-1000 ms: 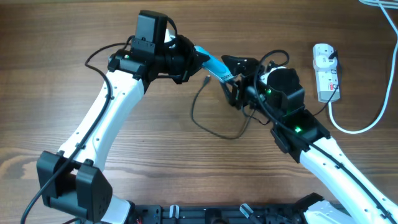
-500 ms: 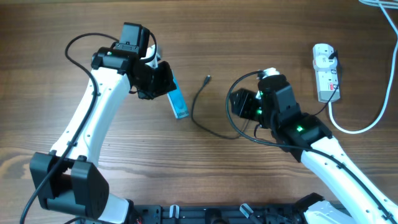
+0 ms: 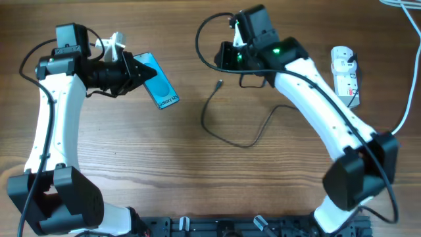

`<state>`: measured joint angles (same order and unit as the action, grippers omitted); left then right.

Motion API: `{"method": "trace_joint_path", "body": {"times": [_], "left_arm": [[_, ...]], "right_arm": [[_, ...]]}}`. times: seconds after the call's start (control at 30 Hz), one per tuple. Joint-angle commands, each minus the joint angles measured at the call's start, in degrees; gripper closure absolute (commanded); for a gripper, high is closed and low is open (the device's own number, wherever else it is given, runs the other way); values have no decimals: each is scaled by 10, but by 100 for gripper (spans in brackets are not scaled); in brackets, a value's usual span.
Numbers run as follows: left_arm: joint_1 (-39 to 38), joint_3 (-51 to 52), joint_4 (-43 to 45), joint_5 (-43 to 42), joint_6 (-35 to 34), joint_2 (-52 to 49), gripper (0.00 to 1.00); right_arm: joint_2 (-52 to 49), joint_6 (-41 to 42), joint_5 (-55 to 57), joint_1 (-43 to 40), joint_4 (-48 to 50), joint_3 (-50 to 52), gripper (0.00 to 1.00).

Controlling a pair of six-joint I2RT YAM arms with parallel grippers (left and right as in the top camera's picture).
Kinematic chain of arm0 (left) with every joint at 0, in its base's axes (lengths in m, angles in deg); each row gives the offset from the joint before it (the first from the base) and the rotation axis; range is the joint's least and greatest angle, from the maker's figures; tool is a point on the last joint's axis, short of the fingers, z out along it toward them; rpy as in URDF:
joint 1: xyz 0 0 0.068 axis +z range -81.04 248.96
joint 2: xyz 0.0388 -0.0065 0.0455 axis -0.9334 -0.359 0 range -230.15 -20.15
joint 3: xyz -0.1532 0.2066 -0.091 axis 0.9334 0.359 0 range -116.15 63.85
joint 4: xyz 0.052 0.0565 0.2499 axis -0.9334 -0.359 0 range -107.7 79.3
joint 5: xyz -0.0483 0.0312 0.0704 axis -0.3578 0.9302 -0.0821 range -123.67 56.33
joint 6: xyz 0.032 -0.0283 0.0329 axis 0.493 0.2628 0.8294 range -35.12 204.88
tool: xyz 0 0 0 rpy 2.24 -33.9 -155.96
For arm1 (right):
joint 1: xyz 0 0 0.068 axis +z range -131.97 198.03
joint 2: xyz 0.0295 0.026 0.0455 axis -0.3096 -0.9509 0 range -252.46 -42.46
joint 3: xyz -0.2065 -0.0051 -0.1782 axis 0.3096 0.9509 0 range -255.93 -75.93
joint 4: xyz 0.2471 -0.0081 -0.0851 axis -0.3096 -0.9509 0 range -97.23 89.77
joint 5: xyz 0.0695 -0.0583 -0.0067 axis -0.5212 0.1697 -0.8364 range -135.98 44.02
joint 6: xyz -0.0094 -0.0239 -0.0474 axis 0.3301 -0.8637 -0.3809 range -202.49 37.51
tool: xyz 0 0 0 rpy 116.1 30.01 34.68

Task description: Plug charger to phone and switch on socket

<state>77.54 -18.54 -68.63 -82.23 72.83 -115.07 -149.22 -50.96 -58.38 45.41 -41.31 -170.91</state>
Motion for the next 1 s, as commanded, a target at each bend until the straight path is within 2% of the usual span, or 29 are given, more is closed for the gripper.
{"method": "trace_joint_path", "body": {"times": [0.0,0.27,0.97], "left_arm": [[-1,-1,0,-28,11,20,96],[-1,-1,0,-9,11,20,96],[-1,-1,0,-9,9,20,96]], "right_arm": [[-44,70,35,9,8,-11,71],[-132,81,47,9,-10,-10,74],[-133,79,47,9,-7,-10,75]]}}
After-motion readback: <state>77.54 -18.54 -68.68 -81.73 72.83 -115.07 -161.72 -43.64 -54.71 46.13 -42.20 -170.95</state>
